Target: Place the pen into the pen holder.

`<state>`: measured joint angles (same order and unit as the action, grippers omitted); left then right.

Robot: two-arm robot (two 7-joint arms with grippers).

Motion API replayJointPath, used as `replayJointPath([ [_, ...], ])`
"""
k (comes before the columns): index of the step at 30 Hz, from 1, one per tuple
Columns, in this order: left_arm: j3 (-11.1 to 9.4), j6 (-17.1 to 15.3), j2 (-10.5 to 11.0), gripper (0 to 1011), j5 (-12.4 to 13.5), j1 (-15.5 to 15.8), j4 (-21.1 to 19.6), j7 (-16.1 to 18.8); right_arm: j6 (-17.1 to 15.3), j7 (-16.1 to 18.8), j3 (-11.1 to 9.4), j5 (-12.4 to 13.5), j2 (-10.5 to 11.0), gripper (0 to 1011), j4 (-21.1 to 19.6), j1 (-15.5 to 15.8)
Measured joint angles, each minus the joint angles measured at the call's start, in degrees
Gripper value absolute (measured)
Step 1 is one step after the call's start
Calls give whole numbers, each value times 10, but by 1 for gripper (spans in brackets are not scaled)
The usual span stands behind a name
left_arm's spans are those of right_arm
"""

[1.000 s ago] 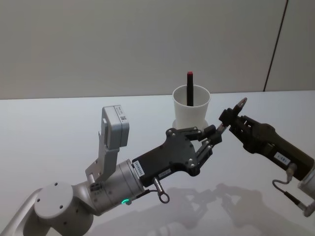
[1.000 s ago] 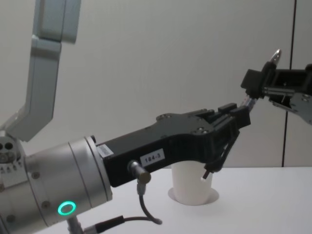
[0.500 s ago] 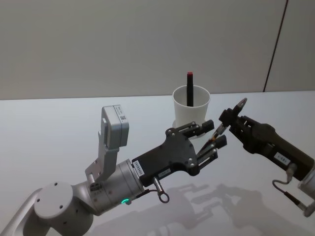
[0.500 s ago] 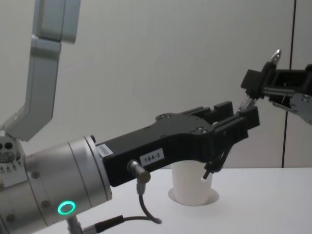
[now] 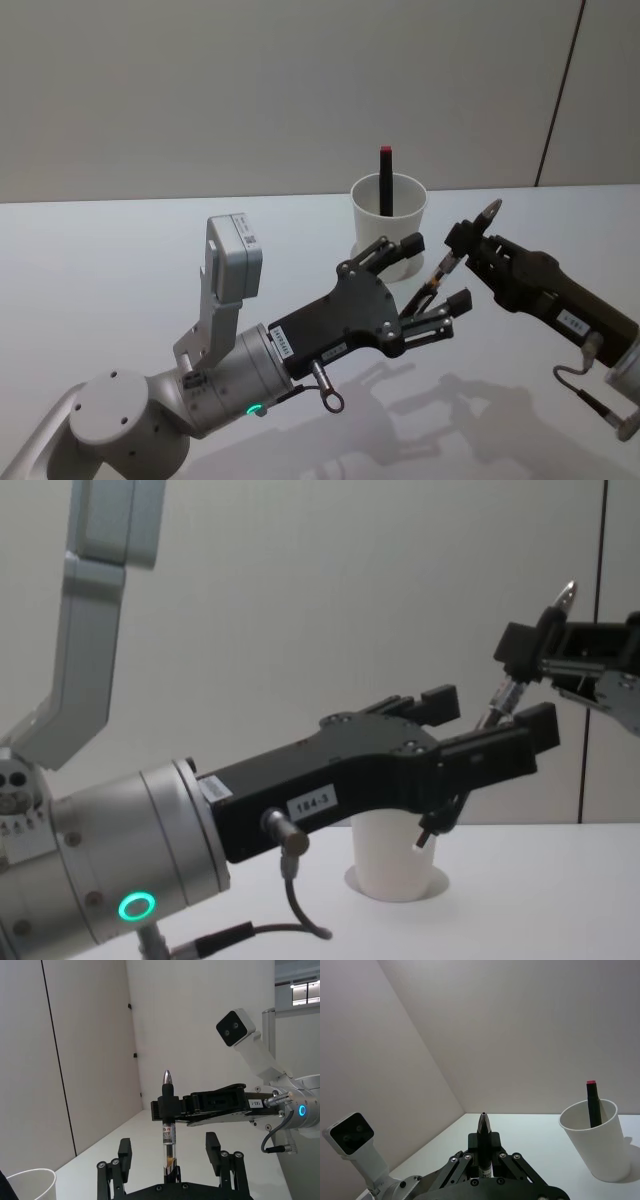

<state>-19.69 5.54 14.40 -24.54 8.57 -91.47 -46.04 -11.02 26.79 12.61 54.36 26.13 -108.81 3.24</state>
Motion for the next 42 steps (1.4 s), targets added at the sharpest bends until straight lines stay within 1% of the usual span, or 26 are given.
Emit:
replayJointPath([
  [3, 0, 0, 0, 965, 0, 0, 0, 0, 0, 0, 0, 0, 0, 126, 0, 0],
  [5, 0, 0, 0, 1001, 0, 0, 0, 0, 1, -1, 0, 0, 1, 126, 0, 0],
  [10, 0, 0, 0, 1001, 0, 0, 0, 0, 5, -4, -2, 2, 5, 126, 2, 0],
  [17, 0, 0, 0, 1001, 0, 0, 0, 0, 15, -10, -9, 7, 16, 126, 3, 4],
  [24, 0, 0, 0, 1001, 0, 0, 0, -1, 33, -24, -19, 10, 31, 126, 4, 11],
  [28, 0, 0, 0, 1001, 0, 0, 0, -1, 46, -36, -24, 5, 37, 126, 5, 12],
  [31, 0, 0, 0, 1001, 0, 0, 0, -1, 54, -44, -25, -2, 39, 126, 7, 12],
  [33, 0, 0, 0, 1001, 0, 0, 0, -1, 62, -53, -26, -13, 39, 126, 9, 9],
  [38, 0, 0, 0, 1001, 0, 0, 0, -1, 78, -72, -25, -48, 34, 126, 16, -2],
  [39, 0, 0, 0, 1001, 0, 0, 0, -1, 83, -78, -24, -59, 30, 126, 19, -6],
  [42, 0, 0, 0, 1001, 0, 0, 0, -1, 90, -86, -22, -79, 26, 126, 23, -13],
])
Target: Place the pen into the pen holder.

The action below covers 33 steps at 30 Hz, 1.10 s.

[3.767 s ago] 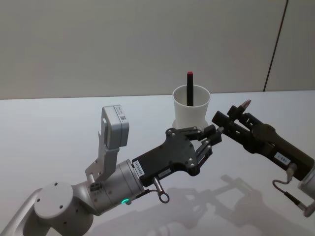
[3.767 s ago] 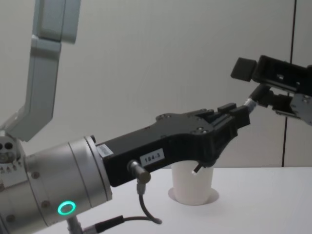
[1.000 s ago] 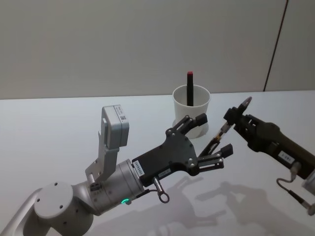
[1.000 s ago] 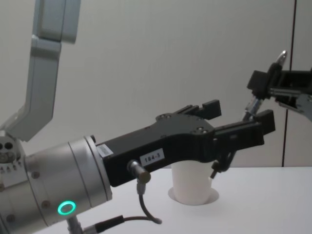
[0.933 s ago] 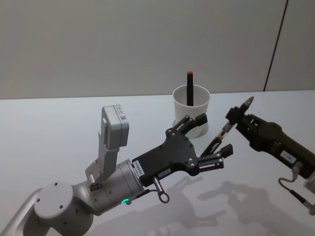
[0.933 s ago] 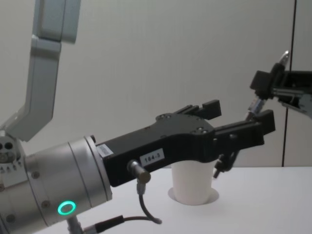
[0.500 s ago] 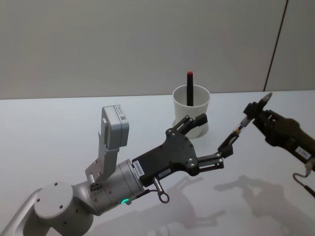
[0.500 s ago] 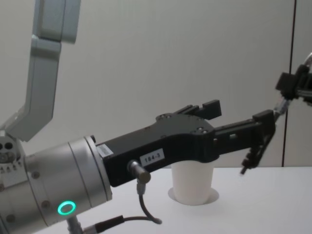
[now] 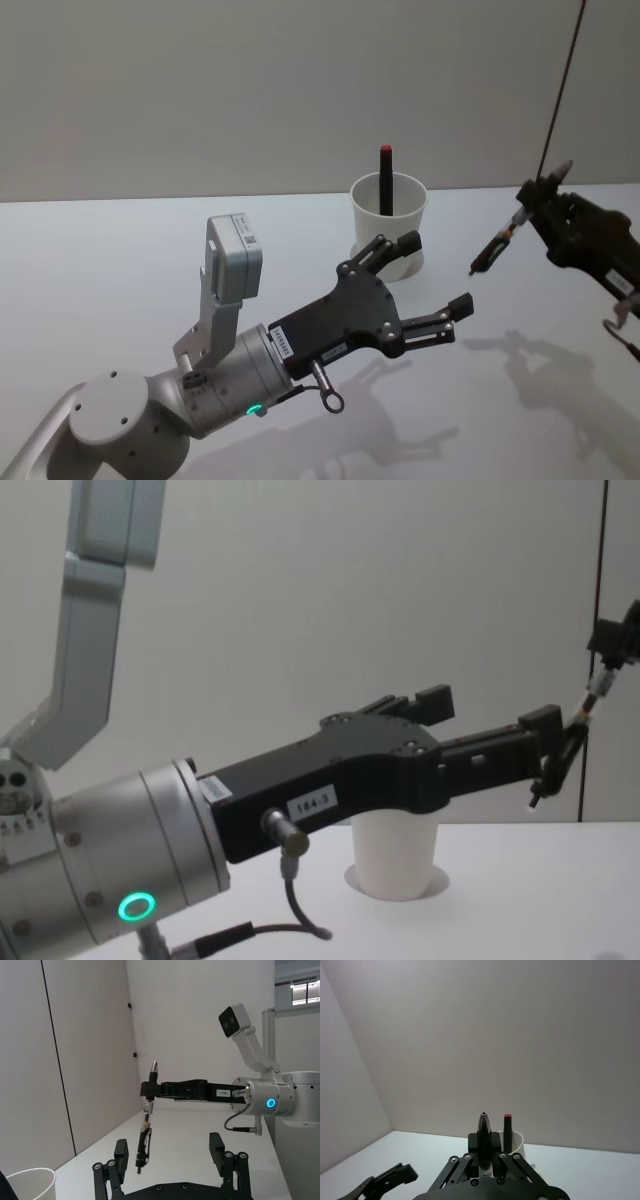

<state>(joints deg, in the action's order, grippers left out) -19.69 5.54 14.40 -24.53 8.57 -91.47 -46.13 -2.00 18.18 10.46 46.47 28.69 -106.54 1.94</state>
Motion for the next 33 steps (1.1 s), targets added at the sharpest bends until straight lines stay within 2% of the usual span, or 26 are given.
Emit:
replayJointPath([
  [1, 0, 0, 0, 1001, 0, 0, 0, 0, 5, -6, 2, -16, -4, 126, 3, -5],
  [3, 0, 0, 0, 1001, 0, 0, 0, 0, 10, -11, 4, -31, -8, 126, 6, -10],
  [4, 0, 0, 0, 1001, 0, 0, 0, 0, 16, -17, 7, -48, -14, 126, 10, -17],
  [5, 0, 0, 0, 1001, 0, 0, 0, 0, 16, -17, 7, -48, -14, 126, 10, -17],
  [8, 0, 0, 0, 1001, 0, 0, 0, 0, 28, -28, 14, -89, -28, 126, 19, -32],
  [10, 0, 0, 0, 1001, 0, 0, 0, 0, 32, -32, 17, -102, -34, 126, 22, -38],
  [13, 0, 0, 0, 1001, 0, 0, 0, 0, 43, -39, 24, -136, -50, 126, 32, -55],
  [14, 0, 0, 0, 1001, 0, 0, 0, 0, 43, -39, 24, -136, -50, 126, 32, -55],
  [17, 0, 0, 0, 1001, 0, 0, 0, 0, 53, -44, 30, -161, -64, 126, 40, -71],
  [23, 0, 0, 0, 1001, 0, 0, 0, 0, 65, -49, 37, -192, -85, 126, 53, -95],
  [33, 0, 0, 0, 1001, 0, 0, 0, 0, 71, -59, 46, -238, -111, 126, 76, -127],
])
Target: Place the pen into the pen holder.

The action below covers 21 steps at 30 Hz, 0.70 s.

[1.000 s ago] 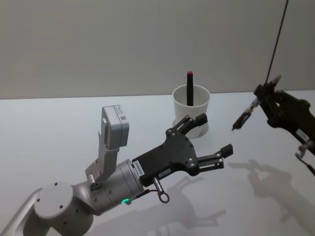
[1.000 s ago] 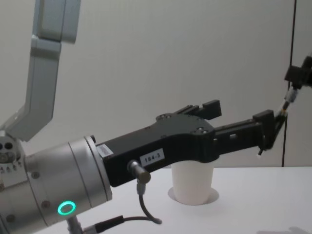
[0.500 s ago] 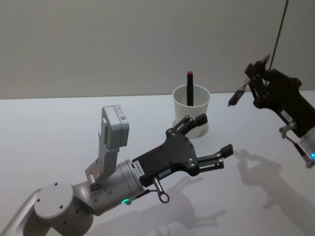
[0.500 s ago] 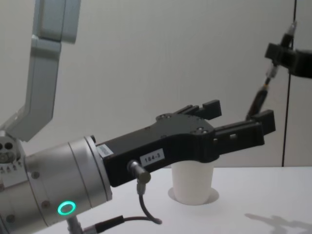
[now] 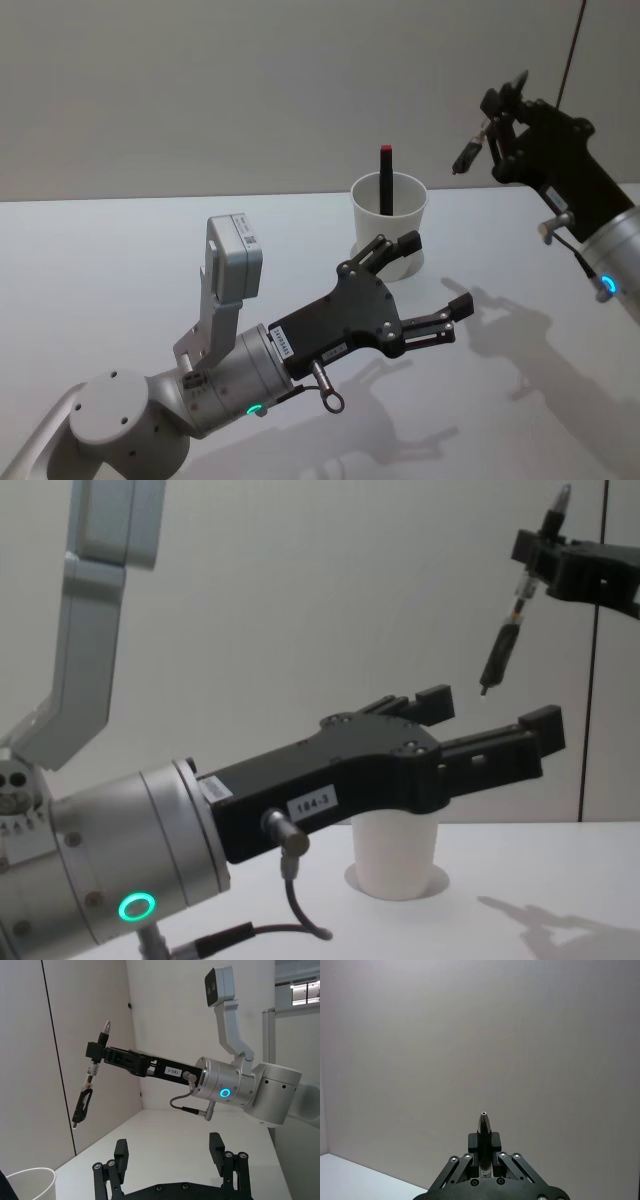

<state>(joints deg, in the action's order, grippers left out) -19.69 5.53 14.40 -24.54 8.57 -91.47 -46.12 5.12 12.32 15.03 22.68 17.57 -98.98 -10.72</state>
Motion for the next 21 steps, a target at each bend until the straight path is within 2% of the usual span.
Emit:
replayJointPath([
  [7, 0, 0, 0, 1001, 0, 0, 0, 0, -4, -5, 6, -27, -14, 126, 19, -16],
  [14, 0, 0, 0, 1001, 0, 0, 0, 0, -13, -6, 15, -57, -34, 126, 54, -37],
  [21, 0, 0, 0, 1001, 0, 0, 0, 0, -18, 0, 24, -77, -54, 126, 92, -59],
])
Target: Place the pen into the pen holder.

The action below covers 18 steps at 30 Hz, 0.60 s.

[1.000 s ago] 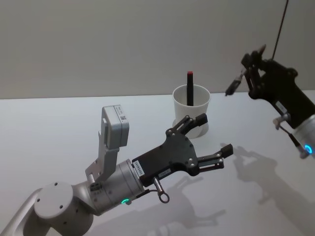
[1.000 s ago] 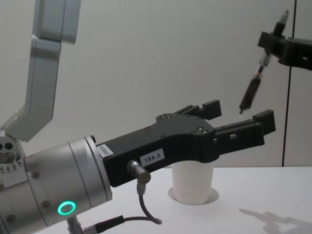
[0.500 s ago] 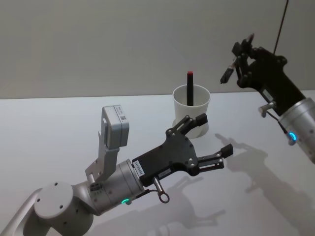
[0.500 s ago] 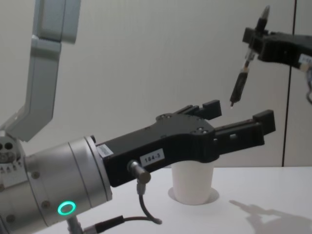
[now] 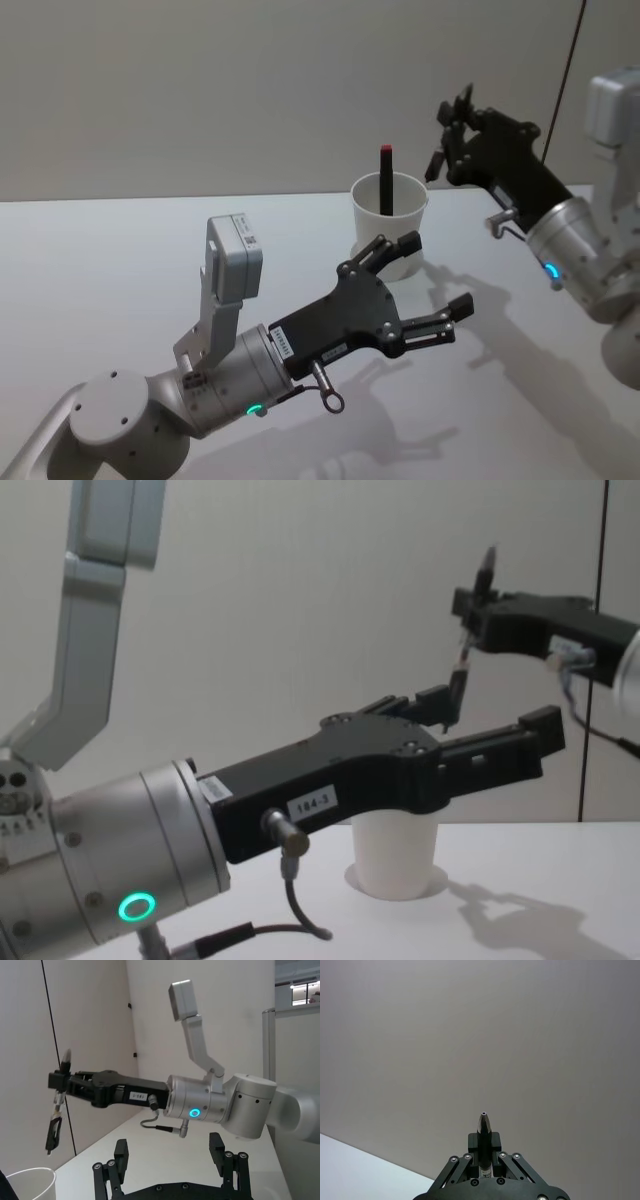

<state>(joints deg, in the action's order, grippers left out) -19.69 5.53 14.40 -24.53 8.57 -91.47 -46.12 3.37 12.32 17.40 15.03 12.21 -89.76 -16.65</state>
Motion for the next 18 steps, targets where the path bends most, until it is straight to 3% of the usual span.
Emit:
replayJointPath([
  [18, 0, 0, 0, 1001, 0, 0, 0, 0, -10, 27, 13, -6, -40, 126, 90, -50],
])
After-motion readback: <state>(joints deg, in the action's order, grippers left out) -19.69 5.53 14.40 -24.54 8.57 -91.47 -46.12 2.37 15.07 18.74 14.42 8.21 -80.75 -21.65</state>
